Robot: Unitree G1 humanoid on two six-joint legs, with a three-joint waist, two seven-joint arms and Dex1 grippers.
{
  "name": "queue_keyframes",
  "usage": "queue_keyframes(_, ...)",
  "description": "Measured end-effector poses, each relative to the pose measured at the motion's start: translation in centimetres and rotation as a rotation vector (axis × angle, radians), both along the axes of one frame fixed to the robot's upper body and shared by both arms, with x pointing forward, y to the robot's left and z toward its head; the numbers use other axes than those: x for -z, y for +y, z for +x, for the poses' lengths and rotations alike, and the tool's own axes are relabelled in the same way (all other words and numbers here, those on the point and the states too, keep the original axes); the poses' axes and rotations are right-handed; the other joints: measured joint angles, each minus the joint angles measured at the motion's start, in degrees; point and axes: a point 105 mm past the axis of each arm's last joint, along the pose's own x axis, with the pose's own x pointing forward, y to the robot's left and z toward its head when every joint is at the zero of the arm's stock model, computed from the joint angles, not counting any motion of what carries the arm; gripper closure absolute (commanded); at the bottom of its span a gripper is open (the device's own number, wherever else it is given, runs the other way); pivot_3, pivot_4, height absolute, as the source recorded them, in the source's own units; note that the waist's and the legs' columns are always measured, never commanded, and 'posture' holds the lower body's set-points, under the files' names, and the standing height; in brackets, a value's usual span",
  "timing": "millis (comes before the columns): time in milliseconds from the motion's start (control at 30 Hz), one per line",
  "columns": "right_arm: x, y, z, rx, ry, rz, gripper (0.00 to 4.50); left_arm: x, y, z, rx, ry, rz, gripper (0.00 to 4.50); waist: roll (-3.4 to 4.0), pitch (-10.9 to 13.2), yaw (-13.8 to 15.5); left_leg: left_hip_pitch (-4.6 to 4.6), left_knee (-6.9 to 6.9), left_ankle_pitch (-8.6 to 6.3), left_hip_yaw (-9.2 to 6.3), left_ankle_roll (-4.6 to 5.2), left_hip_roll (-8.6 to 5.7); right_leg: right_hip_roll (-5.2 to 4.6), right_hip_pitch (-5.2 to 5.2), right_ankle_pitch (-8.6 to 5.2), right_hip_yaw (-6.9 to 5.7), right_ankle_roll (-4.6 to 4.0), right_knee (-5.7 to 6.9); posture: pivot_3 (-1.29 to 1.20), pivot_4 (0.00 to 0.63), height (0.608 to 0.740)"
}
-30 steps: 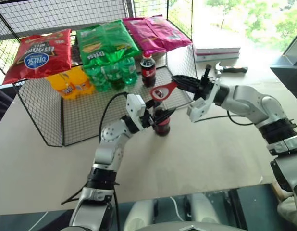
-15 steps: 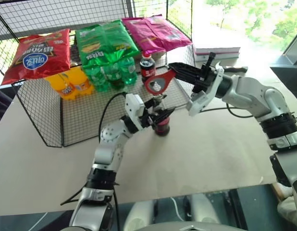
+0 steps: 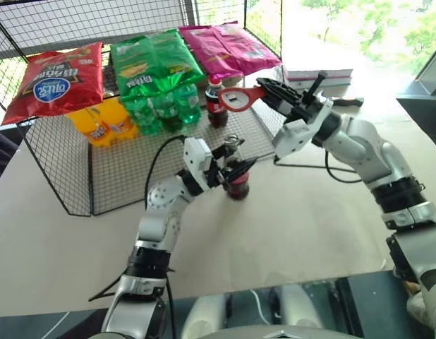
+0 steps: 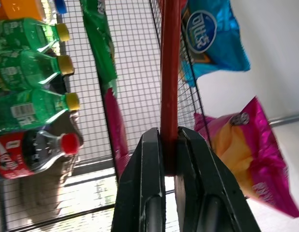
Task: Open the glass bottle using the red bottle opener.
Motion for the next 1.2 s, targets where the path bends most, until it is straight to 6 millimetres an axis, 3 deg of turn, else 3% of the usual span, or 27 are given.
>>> queue_keyframes(67,0.4,-0.1,0.1,0.011,0.029,0.009,4.5,1.3,-0.1,-0.2,0.005,0.05,0.012,0.13,0.0,0.03,-0.08,-0.05,0.0,0.0,0.0,0.0,0.0,0.0,-0.06,0.0,0.0,0.0,0.0,0.0,0.15,0.74)
queue_keyframes(100,0.5,-0.2,0.2,0.014,0.036,0.012,4.5,1.5,-0.2,-0.3,0.008,0.058,0.015,0.05,0.01,0.04,-0.07,-0.06,0.0,0.0,-0.01,0.0,0.0,0.01,-0.07,0.0,0.0,0.0,0.0,0.0,0.15,0.74)
queue_keyframes(467,0.2,-0.7,0.3,0.034,0.054,0.045,4.5,1.6,-0.2,-0.3,0.009,0.06,0.02,0.05,0.01,0.04,-0.05,-0.07,-0.04,0.0,0.0,0.0,0.0,0.0,-0.08,0.0,-0.02,0.0,-0.01,0.0,0.15,0.74)
queue_keyframes(767,1.3,-1.3,0.7,0.058,0.152,0.107,4.5,2.4,0.5,-0.8,-0.006,0.074,0.045,0.05,0.01,0.04,-0.09,-0.06,-0.05,0.0,0.0,0.0,0.02,0.01,-0.08,0.0,0.0,0.0,-0.01,0.0,0.15,0.74)
queue_keyframes(967,3.0,-2.2,1.0,0.086,0.329,0.228,4.5,2.7,1.5,-1.6,-0.016,0.084,0.082,0.05,0.01,0.04,-0.06,-0.06,-0.05,0.0,-0.01,0.0,0.03,-0.01,-0.08,0.0,0.0,0.0,-0.01,0.0,0.15,0.74)
queue_keyframes(1200,6.3,-3.5,0.8,0.108,0.662,0.405,4.5,3.7,3.4,-2.4,-0.059,0.121,0.138,0.05,0.02,0.04,-0.01,-0.07,-0.06,-0.03,-0.05,0.05,0.05,-0.02,-0.08,0.0,-0.03,0.0,0.0,0.0,0.15,0.74)
